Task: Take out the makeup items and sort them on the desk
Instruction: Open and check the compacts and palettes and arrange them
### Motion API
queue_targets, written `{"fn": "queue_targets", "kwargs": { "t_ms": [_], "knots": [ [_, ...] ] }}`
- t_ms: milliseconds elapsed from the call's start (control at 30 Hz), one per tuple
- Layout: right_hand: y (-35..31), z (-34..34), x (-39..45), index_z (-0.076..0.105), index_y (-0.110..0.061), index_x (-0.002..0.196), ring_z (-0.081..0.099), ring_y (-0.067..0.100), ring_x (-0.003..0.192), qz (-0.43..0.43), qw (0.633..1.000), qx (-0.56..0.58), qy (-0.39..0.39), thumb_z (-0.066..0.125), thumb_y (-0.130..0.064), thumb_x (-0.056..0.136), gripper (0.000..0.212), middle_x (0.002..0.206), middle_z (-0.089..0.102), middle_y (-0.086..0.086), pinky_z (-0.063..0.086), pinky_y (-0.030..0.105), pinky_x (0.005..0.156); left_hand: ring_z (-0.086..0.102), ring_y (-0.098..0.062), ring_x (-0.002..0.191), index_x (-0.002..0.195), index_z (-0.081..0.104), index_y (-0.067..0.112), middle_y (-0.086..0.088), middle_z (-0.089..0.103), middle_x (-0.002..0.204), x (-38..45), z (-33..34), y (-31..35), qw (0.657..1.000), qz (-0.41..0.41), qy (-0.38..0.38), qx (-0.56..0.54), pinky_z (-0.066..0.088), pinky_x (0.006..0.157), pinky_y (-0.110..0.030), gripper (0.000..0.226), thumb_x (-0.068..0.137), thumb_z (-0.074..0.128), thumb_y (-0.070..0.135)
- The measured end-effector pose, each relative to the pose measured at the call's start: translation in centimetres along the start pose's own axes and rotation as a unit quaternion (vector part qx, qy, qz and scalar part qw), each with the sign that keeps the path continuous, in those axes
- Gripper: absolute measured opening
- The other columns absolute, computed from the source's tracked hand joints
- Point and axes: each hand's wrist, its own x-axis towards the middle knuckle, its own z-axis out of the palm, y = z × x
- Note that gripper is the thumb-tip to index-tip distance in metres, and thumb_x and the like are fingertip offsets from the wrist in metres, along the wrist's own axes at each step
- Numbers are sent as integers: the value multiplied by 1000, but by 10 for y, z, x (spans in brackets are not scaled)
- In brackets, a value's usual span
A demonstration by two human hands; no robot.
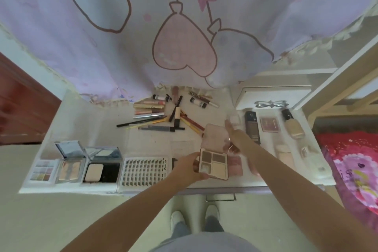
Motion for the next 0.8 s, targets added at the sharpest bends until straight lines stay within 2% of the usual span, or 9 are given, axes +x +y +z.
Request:
{"fn": "queue_targets", "kwargs": {
  "t_ms": [33,133,200,367,467,567,633,700,800],
  "knots": [
    [4,6,3,53,-2,80,46,17,51,-5,1000,3,-2,21,-61,91,67,65,60,9,37,25,53,57,-5,75,123,52,13,-1,64,93,0,5,-4,1000,-4,7,13,49,77,-20,53,75,73,12],
    [13,19,9,49,-6,93,52,19,63,-52,998,-38,-22,27,-55,92,54,81,63,10,41,23,56,61,-14,103,121,53,11,-4,65,114,1,18,-13,999,-15,21,43,43,85,-16,49,76,72,13],
    [16,23,10,45,-7,96,53,18,65,-92,993,-57,-38,31,-50,94,46,88,62,12,41,21,54,58,-16,109,121,52,11,-3,63,118,2,25,-18,997,-28,25,64,42,87,-17,49,76,71,14],
    [22,21,16,44,-11,100,48,10,58,-104,992,-40,-53,46,-44,91,34,74,56,-1,38,18,51,57,-22,111,125,45,10,-6,62,119,9,34,-23,987,-45,18,151,45,93,-26,51,80,65,19],
    [28,20,23,49,-9,103,52,11,64,-107,991,-67,-42,46,-38,93,31,72,56,-4,45,22,65,58,-25,108,121,46,7,-10,62,116,13,38,-25,975,-56,12,216,47,90,-32,37,85,56,14],
    [30,21,27,50,-10,99,58,18,82,-103,991,-73,-48,45,-35,93,26,74,56,-4,47,33,85,57,-27,107,117,47,4,-13,60,115,16,40,-26,964,-57,11,261,47,87,-33,29,88,49,9],
    [30,22,27,50,-11,91,57,17,82,-102,990,-74,-56,44,-34,94,24,77,58,-1,46,31,81,57,-28,107,117,48,4,-13,59,115,17,40,-26,959,-59,9,278,47,87,-34,28,89,48,9],
    [31,21,27,51,-12,83,54,12,69,-107,990,-78,-53,43,-34,94,26,81,59,2,42,24,70,57,-28,107,117,48,5,-13,59,115,18,40,-26,953,-60,6,297,48,87,-35,28,89,46,8],
    [34,20,28,53,-11,86,51,7,62,-113,989,-87,-50,43,-35,94,27,82,60,2,42,22,66,58,-28,105,114,49,6,-12,59,113,18,39,-27,946,-58,3,320,48,83,-35,26,88,43,3]
  ]
}}
